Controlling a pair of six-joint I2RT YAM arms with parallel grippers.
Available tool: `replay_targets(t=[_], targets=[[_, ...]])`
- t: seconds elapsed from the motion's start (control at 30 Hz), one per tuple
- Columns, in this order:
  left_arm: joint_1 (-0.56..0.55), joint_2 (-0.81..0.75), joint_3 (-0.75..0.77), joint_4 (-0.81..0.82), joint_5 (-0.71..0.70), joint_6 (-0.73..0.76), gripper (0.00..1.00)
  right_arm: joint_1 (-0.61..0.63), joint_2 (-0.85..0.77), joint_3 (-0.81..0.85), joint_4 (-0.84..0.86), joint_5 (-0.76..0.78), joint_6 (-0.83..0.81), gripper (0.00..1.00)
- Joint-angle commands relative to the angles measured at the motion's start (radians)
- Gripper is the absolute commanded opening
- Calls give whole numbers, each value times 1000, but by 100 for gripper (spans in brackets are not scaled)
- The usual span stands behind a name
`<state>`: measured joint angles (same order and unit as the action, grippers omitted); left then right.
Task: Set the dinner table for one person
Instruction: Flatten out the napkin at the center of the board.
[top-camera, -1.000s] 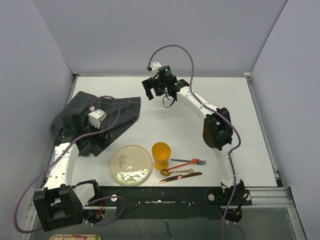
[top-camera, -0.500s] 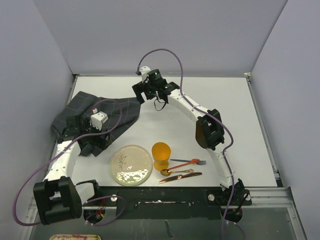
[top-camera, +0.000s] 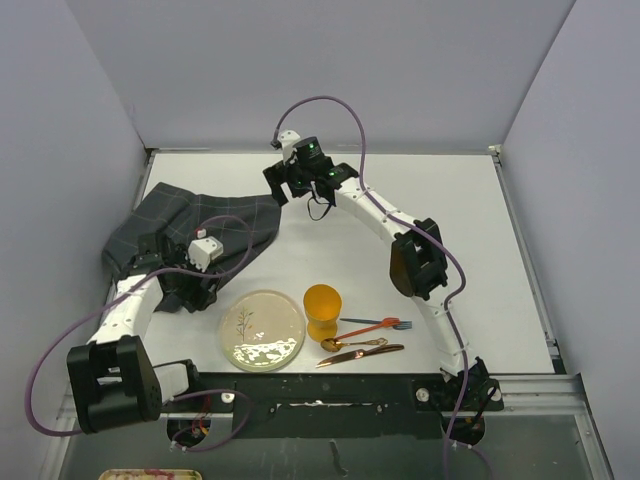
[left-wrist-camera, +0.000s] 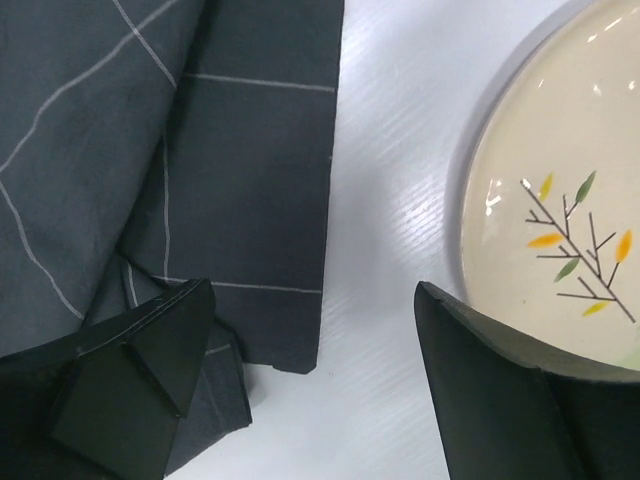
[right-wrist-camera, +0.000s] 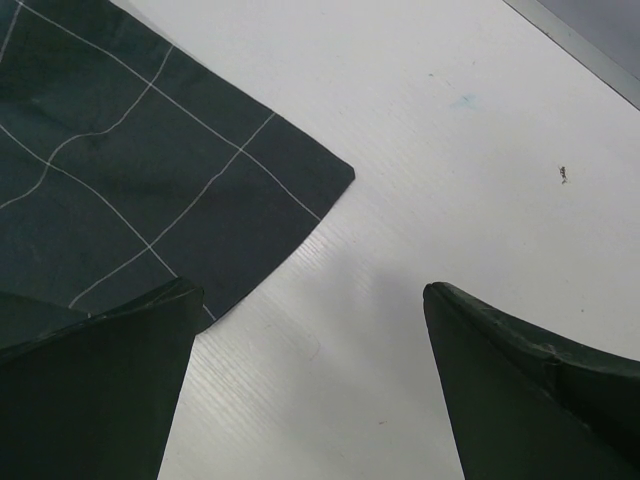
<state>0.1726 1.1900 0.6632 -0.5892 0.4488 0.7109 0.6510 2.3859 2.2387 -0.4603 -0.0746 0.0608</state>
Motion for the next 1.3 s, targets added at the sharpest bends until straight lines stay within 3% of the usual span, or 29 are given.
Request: replay_targets(t=[0.0, 0.33, 0.8, 1.27], targets=[[5, 24, 37, -32, -43, 89, 80, 6, -3, 11, 55, -4, -1, 99], [-1, 81, 40, 12, -99, 81, 78, 3, 4, -19, 67, -24, 13, 98], [-29, 162, 53, 38, -132, 70, 59, 2, 28, -24, 82, -48, 40, 97], [-59, 228, 75, 53, -155, 67, 48, -2, 26, -32, 83, -59, 46, 96]])
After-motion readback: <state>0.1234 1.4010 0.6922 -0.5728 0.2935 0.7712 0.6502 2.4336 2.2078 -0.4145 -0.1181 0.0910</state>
